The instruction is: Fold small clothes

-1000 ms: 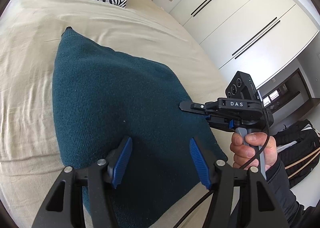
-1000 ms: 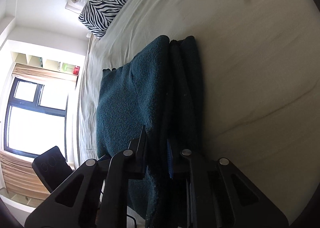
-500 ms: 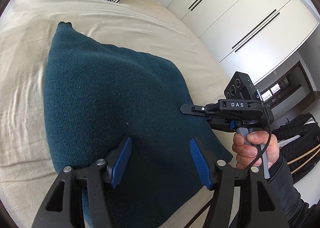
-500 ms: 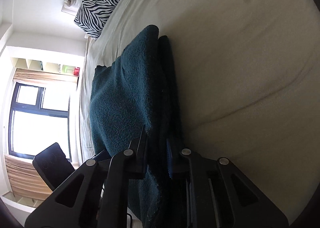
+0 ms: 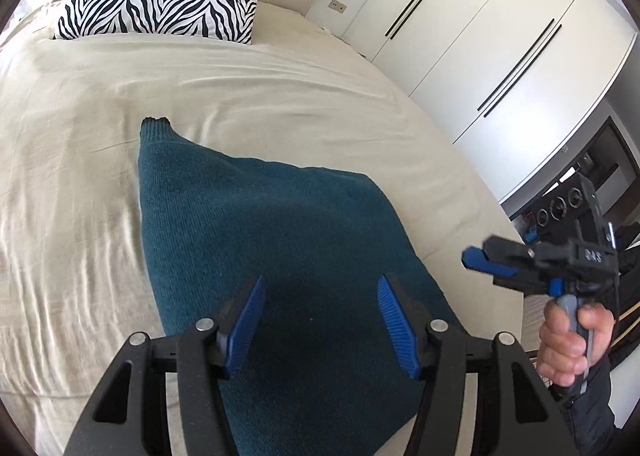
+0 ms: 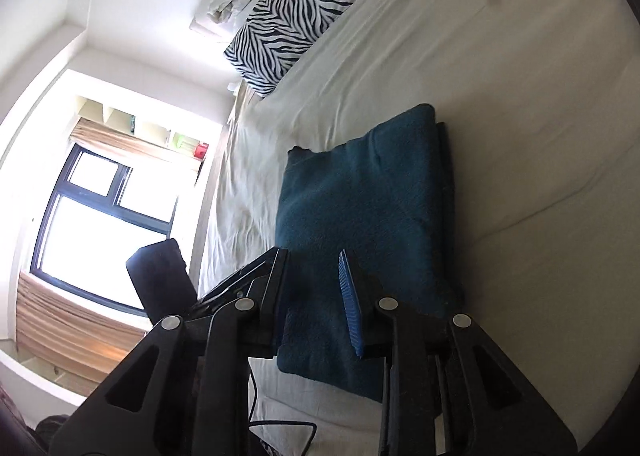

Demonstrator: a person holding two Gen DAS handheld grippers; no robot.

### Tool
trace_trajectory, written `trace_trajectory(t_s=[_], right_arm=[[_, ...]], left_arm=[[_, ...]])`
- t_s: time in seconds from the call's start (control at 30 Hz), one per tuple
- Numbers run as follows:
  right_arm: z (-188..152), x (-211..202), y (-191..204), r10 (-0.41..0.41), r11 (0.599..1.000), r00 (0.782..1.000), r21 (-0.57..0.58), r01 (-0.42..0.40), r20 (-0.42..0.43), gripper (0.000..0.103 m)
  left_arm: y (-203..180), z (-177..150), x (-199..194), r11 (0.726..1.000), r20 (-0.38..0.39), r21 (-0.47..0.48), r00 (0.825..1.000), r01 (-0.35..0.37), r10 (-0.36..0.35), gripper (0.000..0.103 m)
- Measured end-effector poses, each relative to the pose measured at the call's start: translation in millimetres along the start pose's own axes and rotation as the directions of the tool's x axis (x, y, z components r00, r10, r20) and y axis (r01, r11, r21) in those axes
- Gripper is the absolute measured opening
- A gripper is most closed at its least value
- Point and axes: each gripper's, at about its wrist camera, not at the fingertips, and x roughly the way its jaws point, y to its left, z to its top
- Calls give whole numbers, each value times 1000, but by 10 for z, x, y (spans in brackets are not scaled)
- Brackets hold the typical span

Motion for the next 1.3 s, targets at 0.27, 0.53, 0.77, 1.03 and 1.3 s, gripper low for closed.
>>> trace_trajectory(t_s=[0.27,0.53,0.77,1.03,1.3], right_arm=[[-654,269,-918,45,979,997,199,-32,-63,10],[-370,-119,-466,-11,996,1000,94,10,11,17],[341,279,-462,-46,995,999,91,47,-12,18],[240,170,-811,-47,986,998,161,41,33,17],[-309,103,-775,-9,995,1000,96,10,-10,25]], left_arm=[[152,-23,298,1000,-87,-22,996,-8,6,61],[59,246,49,1000,-7,-13,1000,-25,25,57],[254,256,567,997,-131,-41,989,-70,64,56],[221,193,660,994,-122,31,986,-109,112,56],[98,57,617,985,-79,72,984,-157,163,57]])
